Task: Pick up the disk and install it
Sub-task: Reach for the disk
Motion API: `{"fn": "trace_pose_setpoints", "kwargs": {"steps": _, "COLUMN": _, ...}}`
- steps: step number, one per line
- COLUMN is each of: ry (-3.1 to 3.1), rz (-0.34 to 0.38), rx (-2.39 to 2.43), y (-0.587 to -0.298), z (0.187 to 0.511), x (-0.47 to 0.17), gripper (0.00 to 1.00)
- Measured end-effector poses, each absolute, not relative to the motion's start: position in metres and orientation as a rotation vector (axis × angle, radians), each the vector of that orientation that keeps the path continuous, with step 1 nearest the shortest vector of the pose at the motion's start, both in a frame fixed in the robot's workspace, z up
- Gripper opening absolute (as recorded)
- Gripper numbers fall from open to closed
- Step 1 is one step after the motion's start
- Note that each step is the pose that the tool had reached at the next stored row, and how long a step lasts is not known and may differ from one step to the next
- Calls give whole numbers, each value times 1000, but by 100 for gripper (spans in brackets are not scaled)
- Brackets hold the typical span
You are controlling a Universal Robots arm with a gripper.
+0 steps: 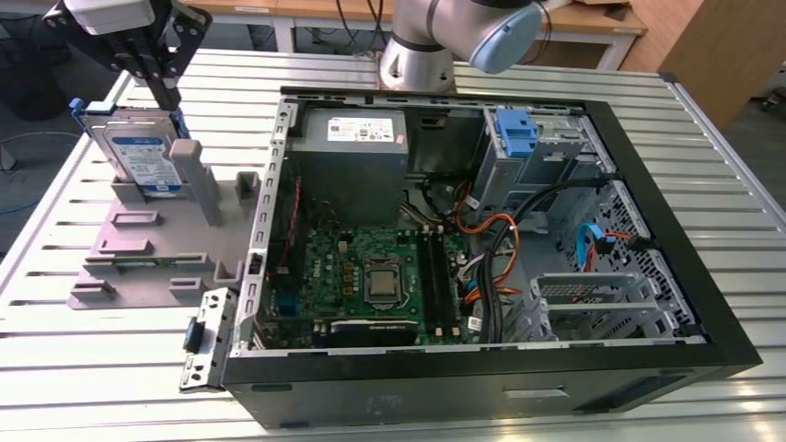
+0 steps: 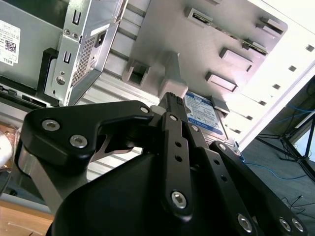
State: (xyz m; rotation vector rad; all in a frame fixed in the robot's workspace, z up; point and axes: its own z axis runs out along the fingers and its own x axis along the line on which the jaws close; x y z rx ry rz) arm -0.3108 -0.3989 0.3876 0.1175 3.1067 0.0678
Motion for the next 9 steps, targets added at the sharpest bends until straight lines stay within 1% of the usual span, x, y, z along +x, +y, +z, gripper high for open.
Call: {"fn": "trace_pose_setpoints", "kwargs": {"steps": 9, "ry": 3107, "rz": 68, "rx": 118, "y": -399, "z": 388, "x": -316, "gripper": 11}}
